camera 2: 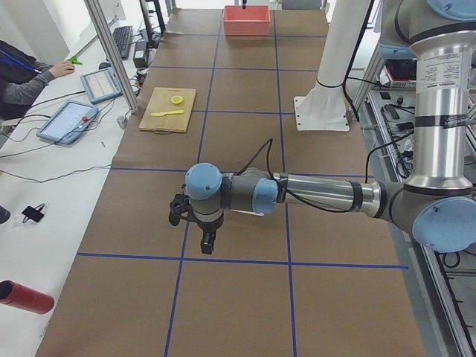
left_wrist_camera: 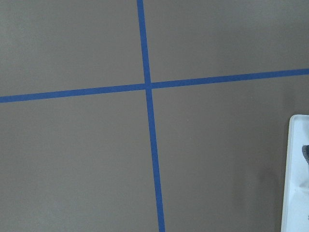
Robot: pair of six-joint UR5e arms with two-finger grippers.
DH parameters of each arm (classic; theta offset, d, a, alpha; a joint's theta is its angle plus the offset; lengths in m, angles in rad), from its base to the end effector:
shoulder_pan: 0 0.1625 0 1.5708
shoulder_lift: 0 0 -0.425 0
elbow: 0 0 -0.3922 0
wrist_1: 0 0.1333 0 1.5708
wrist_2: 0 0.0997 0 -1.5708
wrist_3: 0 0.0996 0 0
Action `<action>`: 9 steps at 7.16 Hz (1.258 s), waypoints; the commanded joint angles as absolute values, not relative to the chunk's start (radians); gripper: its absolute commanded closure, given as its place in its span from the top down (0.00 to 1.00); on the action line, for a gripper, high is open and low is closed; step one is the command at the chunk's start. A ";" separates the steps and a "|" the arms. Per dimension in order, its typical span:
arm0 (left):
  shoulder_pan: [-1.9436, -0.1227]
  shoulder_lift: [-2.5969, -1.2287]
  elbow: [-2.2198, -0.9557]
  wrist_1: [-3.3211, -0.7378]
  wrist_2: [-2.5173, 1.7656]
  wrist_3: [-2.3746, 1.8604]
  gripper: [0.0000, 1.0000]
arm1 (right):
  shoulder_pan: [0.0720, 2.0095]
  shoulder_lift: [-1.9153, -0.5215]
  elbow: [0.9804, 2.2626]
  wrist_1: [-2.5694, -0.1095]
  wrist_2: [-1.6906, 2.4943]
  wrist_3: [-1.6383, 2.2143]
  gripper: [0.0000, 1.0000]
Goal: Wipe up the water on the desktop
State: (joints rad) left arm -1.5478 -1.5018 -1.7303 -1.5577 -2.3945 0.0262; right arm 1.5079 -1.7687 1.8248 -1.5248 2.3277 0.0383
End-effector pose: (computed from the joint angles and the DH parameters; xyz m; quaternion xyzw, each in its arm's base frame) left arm -0.0495 -0.4672 0.6108 0.0361 0.3999 0.0380 0.9150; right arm 0.0387 -0.4178 0.6191 0.0287 -0.3709 -0.0303 0.9277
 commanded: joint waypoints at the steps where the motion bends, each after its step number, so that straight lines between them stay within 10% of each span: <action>1: -1.548 -1.503 -1.732 -1.557 -2.393 0.025 0.98 | 1.508 -1.769 1.824 -1.525 2.327 0.038 1.00; 9: -1.548 -1.526 -1.775 -1.559 -2.388 0.018 0.98 | 1.508 -1.715 1.884 -1.523 2.319 0.040 1.00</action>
State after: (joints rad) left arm -1.5478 -1.5180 -1.7751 -1.5573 -2.3867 0.0196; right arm 1.5079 -1.7383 1.8767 -1.5238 2.3224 0.0368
